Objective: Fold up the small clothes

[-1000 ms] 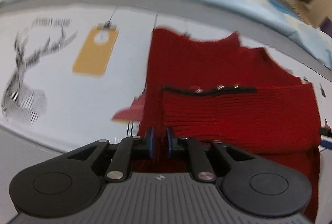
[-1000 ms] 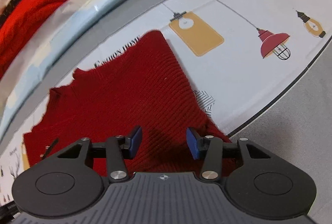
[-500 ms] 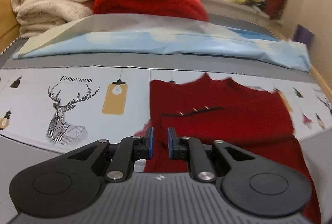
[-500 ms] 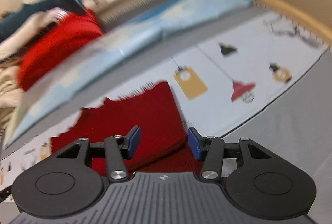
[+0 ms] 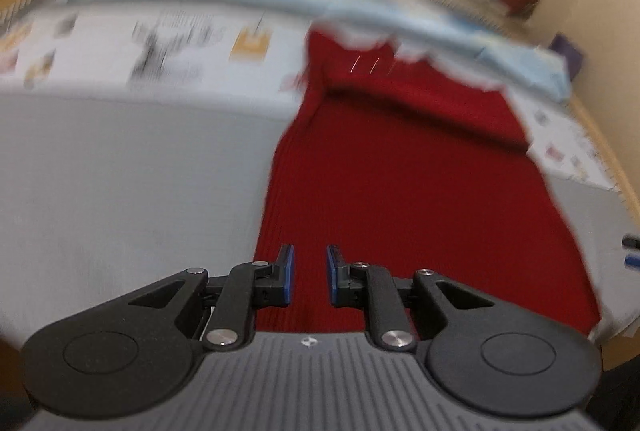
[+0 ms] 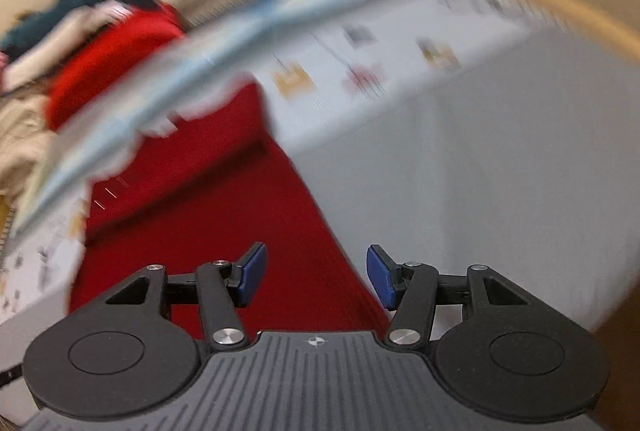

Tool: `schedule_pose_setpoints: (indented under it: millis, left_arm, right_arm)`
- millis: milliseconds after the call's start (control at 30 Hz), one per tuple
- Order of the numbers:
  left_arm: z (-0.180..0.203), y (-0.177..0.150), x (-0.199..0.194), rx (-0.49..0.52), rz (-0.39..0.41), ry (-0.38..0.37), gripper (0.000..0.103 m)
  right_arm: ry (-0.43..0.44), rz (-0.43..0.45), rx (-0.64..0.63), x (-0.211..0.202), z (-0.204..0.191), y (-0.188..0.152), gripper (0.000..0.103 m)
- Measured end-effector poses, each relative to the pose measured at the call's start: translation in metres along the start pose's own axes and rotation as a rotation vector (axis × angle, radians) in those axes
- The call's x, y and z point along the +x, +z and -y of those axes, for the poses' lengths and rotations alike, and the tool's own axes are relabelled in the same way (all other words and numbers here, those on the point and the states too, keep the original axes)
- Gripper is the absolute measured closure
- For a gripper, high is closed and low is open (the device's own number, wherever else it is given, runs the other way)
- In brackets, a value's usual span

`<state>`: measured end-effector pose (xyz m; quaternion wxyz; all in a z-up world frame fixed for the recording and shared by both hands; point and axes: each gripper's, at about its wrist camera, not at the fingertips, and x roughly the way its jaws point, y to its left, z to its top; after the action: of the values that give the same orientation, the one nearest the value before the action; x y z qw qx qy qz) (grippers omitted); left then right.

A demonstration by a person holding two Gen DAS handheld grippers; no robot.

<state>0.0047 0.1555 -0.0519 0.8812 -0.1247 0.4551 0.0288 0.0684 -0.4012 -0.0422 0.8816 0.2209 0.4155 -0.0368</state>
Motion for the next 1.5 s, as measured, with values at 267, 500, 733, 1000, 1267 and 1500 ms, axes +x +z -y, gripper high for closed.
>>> schedule_pose_setpoints:
  millis: [267,500,733,1000,1267,1500]
  left_arm:
    - [-0.035,-0.014,0.020,-0.128,-0.093,0.036,0.078]
    - [-0.045,-0.021,0.036,-0.179,-0.206,0.017,0.074]
    - [-0.041,-0.026,0.047,-0.124,-0.211,0.042,0.072]
    - [-0.035,-0.027,0.045,-0.086,-0.205,0.045,0.078]
    - [-0.035,-0.031,0.044,-0.083,-0.221,0.043,0.077]
    - [-0.032,-0.031,0.044,-0.059,-0.217,0.049,0.077]
  right_arm:
    - [-0.104,-0.144,0.004,0.040,0.019,-0.022,0.048]
    - [-0.131,-0.237,-0.055,0.059,0.019,-0.038,0.048]
    - [-0.159,-0.234,-0.107,0.063,0.009,-0.042,0.048]
    - [-0.083,-0.239,-0.114,0.063,0.003,-0.041,0.080]
    - [-0.087,-0.257,-0.146,0.063,0.001,-0.044,0.075]
    - [-0.099,-0.257,-0.165,0.065,-0.001,-0.043,0.075]
